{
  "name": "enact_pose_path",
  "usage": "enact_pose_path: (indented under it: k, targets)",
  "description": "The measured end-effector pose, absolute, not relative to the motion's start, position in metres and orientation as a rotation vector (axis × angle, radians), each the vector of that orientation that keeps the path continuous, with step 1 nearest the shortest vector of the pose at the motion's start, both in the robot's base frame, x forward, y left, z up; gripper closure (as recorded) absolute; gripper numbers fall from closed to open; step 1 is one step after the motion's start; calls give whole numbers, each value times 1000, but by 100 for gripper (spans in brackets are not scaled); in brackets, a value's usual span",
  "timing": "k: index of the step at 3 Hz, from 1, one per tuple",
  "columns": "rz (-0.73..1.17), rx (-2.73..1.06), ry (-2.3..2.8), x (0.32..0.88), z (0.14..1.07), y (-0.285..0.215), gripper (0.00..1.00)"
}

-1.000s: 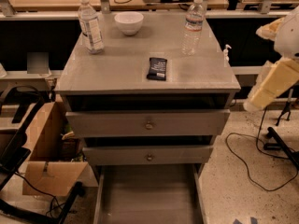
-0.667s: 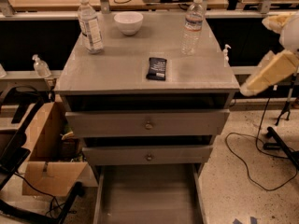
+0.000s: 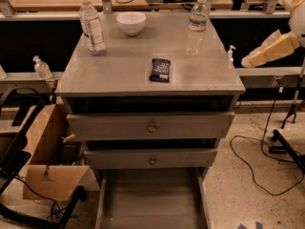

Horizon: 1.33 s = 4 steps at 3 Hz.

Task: Place water bottle into bottom drawer

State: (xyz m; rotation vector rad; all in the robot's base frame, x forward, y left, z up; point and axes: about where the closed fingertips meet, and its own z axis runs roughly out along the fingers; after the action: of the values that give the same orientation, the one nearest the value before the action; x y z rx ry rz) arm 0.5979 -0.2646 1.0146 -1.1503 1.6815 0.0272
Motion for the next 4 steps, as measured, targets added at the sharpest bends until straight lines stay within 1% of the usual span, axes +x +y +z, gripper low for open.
enact_pose_path:
  k: [1,2,3,4]
  targets:
    - [30,-1135,1683,601,1014,-265,0]
    - [75,-1036,1692,613,1007,-261,0]
    - [264,-853,1638,684,987,-232,0]
    - [370,-776,1608,729,970,-218,0]
